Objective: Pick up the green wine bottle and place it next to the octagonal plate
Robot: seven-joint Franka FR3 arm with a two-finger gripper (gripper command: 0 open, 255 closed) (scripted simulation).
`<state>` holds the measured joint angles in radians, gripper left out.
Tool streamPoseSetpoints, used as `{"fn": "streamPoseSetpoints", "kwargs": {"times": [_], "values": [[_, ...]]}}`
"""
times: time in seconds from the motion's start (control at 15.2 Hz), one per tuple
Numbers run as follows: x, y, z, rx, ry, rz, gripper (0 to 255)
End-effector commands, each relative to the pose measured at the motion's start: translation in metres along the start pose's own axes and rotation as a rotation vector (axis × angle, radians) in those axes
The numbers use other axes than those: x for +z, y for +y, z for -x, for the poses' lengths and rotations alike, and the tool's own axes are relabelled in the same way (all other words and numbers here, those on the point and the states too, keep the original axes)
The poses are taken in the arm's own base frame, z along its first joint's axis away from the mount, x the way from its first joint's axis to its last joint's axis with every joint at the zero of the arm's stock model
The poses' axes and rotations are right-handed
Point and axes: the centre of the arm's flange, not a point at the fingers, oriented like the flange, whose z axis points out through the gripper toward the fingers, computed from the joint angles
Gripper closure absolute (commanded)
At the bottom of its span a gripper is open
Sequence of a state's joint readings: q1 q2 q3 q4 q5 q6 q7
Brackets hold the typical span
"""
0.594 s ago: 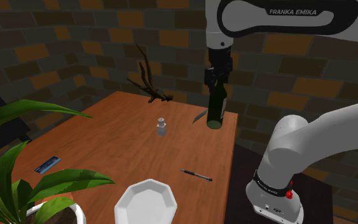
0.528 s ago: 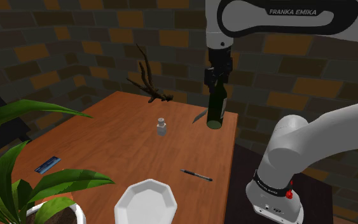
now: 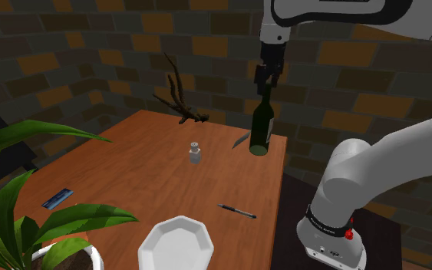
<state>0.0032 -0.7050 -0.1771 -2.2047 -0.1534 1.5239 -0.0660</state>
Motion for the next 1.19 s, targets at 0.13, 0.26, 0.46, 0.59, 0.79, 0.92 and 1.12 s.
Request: {"fn": "streamPoseSetpoints", "kwargs": {"times": [0.13,0.26,0.46,0.59,0.79,0.92,1.12], "values": [[-0.008,0.059,-0.015,-0.032,0.034,-0.065,0],[-0.004,0.071,-0.02,-0.039,0.042,-0.08,0],[0.012,0.07,-0.02,-0.039,0.042,-0.08,0],[0.022,0.069,-0.021,-0.039,0.042,-0.08,0],[0.031,0.068,-0.021,-0.039,0.042,-0.08,0],[0.031,0.068,-0.021,-0.039,0.042,-0.08,0],[0.031,0.068,-0.021,-0.039,0.042,-0.08,0]]}}
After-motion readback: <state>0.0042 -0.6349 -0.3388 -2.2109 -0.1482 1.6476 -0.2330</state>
